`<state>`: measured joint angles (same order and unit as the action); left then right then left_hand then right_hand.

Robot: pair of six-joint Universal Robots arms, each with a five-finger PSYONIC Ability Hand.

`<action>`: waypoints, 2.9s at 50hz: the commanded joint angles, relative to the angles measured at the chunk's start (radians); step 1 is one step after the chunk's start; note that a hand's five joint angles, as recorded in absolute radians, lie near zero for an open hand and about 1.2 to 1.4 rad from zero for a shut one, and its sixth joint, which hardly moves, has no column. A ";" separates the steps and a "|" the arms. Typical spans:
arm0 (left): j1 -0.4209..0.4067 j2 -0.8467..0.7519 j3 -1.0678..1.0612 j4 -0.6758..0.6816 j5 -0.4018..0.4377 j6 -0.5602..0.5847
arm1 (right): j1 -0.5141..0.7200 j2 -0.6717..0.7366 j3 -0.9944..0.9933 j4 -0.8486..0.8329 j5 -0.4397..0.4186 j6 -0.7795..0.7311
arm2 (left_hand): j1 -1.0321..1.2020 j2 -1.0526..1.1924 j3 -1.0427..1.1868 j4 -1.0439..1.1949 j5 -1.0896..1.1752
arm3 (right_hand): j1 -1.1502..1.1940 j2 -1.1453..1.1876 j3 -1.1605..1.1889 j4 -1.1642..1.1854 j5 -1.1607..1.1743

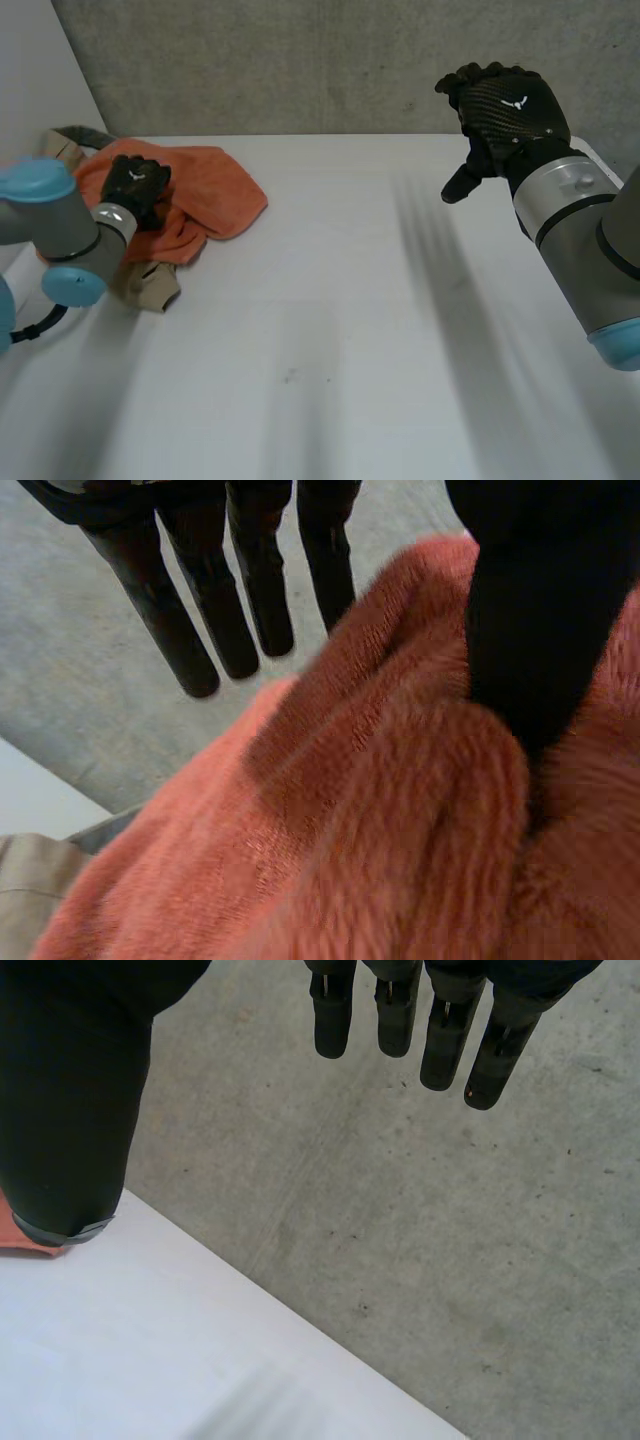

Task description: Fold the laundry.

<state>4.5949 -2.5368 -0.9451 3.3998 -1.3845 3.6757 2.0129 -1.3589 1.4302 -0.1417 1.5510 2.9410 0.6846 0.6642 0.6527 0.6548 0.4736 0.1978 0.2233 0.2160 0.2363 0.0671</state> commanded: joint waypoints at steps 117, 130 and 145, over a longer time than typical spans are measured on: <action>-0.515 0.536 -0.296 0.426 -0.298 -0.010 | -0.007 0.087 -0.131 0.250 -0.193 -0.330 | 0.692 0.712 0.724 0.721 0.728 | 1.198 1.173 1.180 1.160 1.155; -0.544 0.572 -0.615 0.328 -0.226 0.001 | 0.009 0.109 0.020 0.659 -0.247 -0.676 | 0.592 0.612 0.624 0.622 0.628 | -0.023 -0.049 -0.042 -0.062 -0.067; -0.590 0.812 -0.918 0.100 -0.232 0.013 | 0.012 0.233 -0.250 0.585 -0.204 -0.510 | 0.606 0.627 0.638 0.636 0.643 | -0.023 -0.049 -0.042 -0.062 -0.067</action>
<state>4.0349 -1.8310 -1.7663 3.6071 -1.6119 3.6899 2.0151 -1.2021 1.2816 0.4560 1.3386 2.4142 1.1418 1.1240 1.1249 1.1233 0.9643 0.2010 0.2191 0.2116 0.2348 0.0696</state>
